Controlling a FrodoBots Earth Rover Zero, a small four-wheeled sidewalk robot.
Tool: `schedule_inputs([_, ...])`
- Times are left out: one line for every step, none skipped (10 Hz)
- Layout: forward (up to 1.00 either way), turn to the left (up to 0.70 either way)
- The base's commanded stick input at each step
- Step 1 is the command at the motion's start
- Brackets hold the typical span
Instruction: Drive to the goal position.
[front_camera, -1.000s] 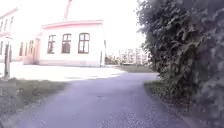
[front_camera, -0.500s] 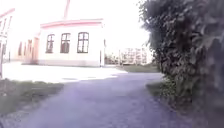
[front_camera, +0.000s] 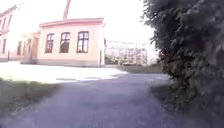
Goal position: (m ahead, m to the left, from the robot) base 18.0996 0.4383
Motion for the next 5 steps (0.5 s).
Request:
schedule_inputs([0.60, 0.00])
schedule_inputs([0.60, 0.00])
schedule_inputs([0.60, 0.00])
schedule_inputs([0.60, 0.00])
schedule_inputs([0.60, 0.00])
